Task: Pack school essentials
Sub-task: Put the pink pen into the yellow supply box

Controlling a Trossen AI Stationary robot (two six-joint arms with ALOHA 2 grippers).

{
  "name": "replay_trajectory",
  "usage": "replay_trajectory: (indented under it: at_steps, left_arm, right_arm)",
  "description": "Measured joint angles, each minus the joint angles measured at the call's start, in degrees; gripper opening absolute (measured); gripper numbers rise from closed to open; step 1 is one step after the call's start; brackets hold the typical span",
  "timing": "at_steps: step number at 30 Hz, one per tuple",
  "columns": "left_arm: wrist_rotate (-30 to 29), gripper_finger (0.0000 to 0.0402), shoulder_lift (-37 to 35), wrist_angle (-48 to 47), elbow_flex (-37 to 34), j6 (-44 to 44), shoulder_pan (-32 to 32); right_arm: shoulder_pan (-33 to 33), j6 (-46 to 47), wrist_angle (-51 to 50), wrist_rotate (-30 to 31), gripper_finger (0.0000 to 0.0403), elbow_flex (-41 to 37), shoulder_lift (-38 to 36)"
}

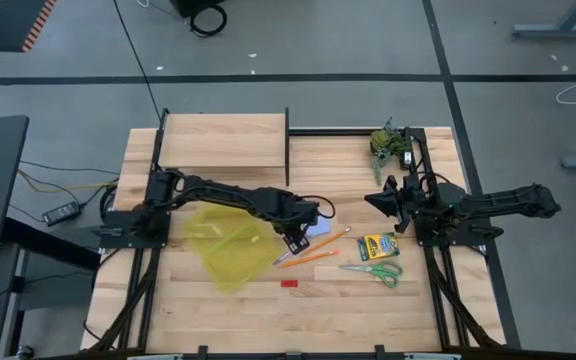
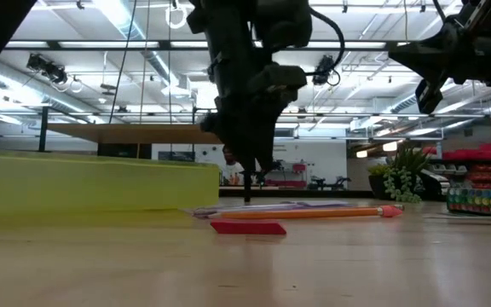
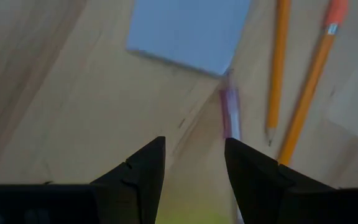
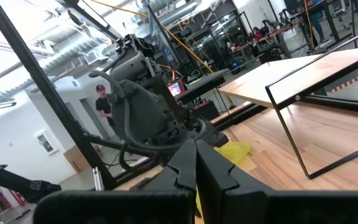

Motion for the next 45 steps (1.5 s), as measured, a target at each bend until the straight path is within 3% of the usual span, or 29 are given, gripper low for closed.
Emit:
replay_trajectory:
  at_steps: [17,32,39,45]
  left_arm:
    - [0.0,0.0144,3.3,6.4,0.0,-0.7,-3.3]
    - [-2.5,0.0191,6.9,6.8,0.0,0.9,-5.1]
    - [-3.0,0.0158,7.7,6.3,0.2,1.1,-5.0]
    - [-3.4,0.0095,7.8,6.1,0.1,1.0,-5.0]
  right_arm:
    - [0.0,0.0,-0.4,0.0,0.001,0.0,0.1]
    - [0.0,0.0,-0.4,0.0,0.001,0.0,0.2]
    - [0.0,0.0,-0.4,0.0,0.001,0.0,0.2]
    - [0.0,0.0,-0.4,0.0,0.001,0.0,0.2]
